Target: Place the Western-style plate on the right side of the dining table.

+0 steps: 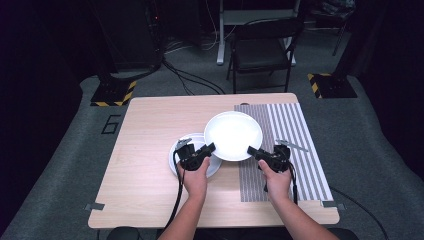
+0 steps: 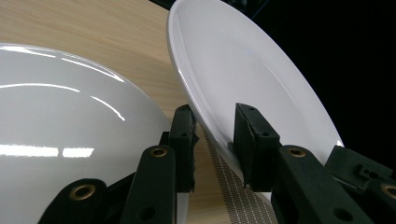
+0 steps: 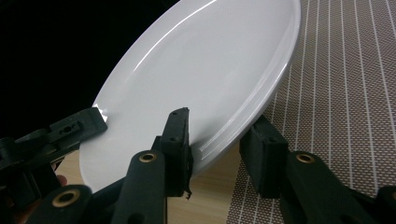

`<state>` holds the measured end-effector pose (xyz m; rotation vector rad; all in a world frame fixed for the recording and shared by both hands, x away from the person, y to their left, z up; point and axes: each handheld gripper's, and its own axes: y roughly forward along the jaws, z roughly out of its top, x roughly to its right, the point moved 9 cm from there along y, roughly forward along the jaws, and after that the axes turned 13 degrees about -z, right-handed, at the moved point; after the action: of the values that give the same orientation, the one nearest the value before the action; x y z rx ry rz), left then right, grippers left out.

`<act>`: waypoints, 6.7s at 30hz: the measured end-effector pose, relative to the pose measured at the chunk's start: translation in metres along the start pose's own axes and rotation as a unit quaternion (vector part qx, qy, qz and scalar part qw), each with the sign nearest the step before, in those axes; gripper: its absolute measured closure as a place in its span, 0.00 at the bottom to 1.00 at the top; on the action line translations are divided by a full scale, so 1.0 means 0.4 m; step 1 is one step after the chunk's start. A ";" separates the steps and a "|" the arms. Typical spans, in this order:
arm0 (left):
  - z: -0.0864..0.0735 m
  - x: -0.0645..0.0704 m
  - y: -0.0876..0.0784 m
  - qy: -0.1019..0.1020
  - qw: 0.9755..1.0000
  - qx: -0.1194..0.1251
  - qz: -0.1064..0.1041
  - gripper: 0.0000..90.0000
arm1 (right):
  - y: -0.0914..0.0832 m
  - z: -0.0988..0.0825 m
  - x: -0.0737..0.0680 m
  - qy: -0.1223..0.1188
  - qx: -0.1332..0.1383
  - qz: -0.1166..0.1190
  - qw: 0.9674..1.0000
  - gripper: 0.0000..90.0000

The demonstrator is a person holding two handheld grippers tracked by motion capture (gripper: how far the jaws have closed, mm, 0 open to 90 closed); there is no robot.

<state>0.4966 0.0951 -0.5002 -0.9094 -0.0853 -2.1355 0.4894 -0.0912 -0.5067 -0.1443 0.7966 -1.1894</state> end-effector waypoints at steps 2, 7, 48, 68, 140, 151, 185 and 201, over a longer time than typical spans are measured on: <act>0.000 0.004 0.005 0.002 1.000 0.001 0.002 0.77 | -0.001 0.003 0.006 0.000 0.001 -0.001 1.000 0.70; -0.003 0.016 0.019 0.003 1.000 -0.001 -0.003 0.77 | -0.010 0.009 0.018 0.002 0.005 -0.003 1.000 0.70; -0.022 0.064 0.092 0.006 0.999 -0.018 -0.029 0.77 | -0.051 0.030 0.087 0.017 0.027 -0.034 0.999 0.69; -0.033 0.095 0.138 0.011 0.998 -0.030 -0.050 0.77 | -0.079 0.042 0.130 0.024 0.045 -0.053 0.997 0.70; -0.125 0.143 0.254 0.006 0.992 -0.077 -0.098 0.77 | -0.147 0.012 0.261 0.053 0.074 -0.123 0.988 0.69; -0.143 0.132 0.273 0.002 0.992 -0.084 -0.098 0.77 | -0.135 0.002 0.282 0.057 0.070 -0.130 0.987 0.69; -0.176 0.081 0.317 -0.018 0.992 -0.091 -0.090 0.77 | -0.086 -0.014 0.323 0.057 0.047 -0.142 0.987 0.70; -0.181 0.061 0.340 -0.024 0.992 -0.097 -0.081 0.77 | -0.063 -0.016 0.343 0.067 0.030 -0.142 0.987 0.70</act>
<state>0.5388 -0.0382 -0.5696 -1.0986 0.0261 -2.3020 0.4853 -0.2184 -0.5643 -0.1319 0.8774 -1.5044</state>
